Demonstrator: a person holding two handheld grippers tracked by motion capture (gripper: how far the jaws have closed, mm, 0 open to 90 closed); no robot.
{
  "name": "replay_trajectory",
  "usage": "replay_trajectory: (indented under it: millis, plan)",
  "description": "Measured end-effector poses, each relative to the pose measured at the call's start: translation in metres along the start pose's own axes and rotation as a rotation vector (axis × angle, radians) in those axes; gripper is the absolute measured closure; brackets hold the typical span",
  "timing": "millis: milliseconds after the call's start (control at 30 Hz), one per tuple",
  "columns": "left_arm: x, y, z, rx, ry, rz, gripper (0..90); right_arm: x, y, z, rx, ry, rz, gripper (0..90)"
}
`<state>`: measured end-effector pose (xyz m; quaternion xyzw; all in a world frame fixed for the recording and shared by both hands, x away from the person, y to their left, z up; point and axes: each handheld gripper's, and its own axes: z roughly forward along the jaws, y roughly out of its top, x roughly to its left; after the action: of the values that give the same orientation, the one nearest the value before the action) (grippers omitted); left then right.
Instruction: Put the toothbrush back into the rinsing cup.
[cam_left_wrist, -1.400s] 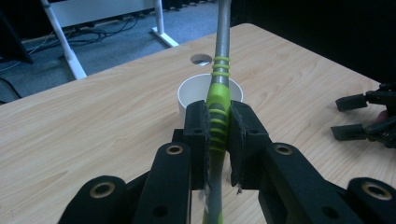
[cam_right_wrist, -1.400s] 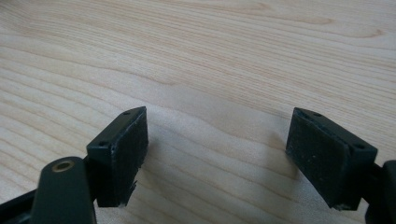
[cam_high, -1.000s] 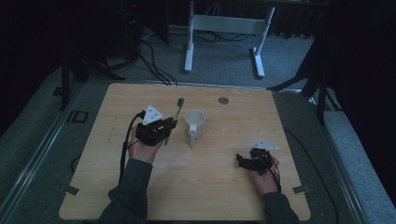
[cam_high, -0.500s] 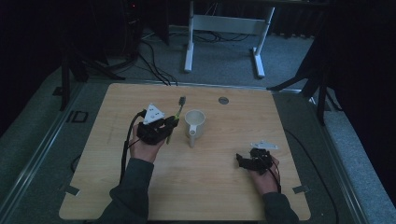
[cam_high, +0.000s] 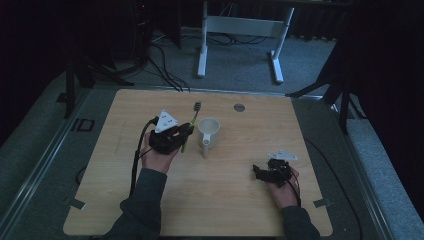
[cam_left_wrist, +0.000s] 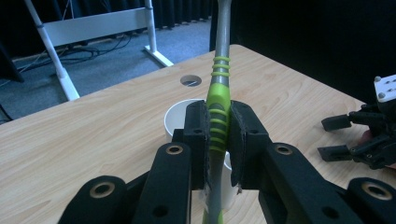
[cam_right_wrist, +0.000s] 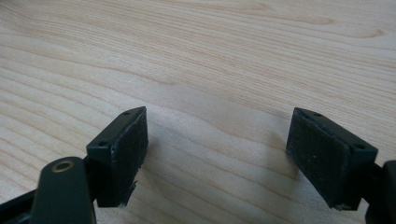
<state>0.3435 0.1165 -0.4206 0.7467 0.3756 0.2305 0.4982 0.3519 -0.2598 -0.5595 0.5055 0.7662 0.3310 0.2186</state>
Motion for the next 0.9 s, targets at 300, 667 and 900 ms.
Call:
replay_trajectory:
  millis: [300, 667, 900]
  plan:
    - [0.0009, 0.0003, 0.001, -0.023, 0.0, -0.009, 78.6, -0.0001, 0.0, 0.0, 0.0, 0.0, -0.002, 20.4]
    - [-0.0011, 0.0008, 0.0027, -0.049, -0.018, -0.003, 78.6, 0.0, 0.0, -0.0001, 0.001, 0.0, -0.001, 20.3]
    - [-0.0021, 0.001, 0.0045, -0.06, -0.027, -0.001, 78.6, -0.0001, 0.0, -0.0001, 0.001, 0.0, -0.001, 20.4]
